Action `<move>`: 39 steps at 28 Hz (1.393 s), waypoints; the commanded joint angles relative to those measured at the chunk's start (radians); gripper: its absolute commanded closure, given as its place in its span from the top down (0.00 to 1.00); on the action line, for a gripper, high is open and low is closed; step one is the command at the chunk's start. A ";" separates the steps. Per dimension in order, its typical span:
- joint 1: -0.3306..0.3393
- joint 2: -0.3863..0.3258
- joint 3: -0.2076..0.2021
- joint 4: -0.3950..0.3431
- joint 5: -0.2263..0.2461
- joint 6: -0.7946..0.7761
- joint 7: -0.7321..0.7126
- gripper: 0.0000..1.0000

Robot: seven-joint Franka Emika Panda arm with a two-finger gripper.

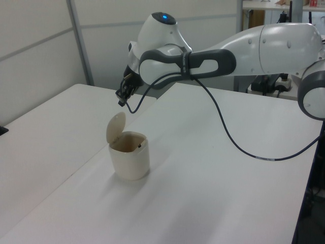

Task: Close the trash can
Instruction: 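Push the raised lid down over the can opening with the gripper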

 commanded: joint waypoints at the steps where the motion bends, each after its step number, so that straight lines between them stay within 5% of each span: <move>1: 0.022 0.026 -0.008 0.003 -0.054 0.062 0.058 0.00; 9: 0.031 0.072 -0.008 0.006 -0.103 0.137 0.110 0.00; 21: 0.042 0.084 -0.008 0.001 -0.115 0.129 0.098 0.00; 39: 0.040 0.072 0.005 -0.014 -0.091 -0.185 -0.051 0.00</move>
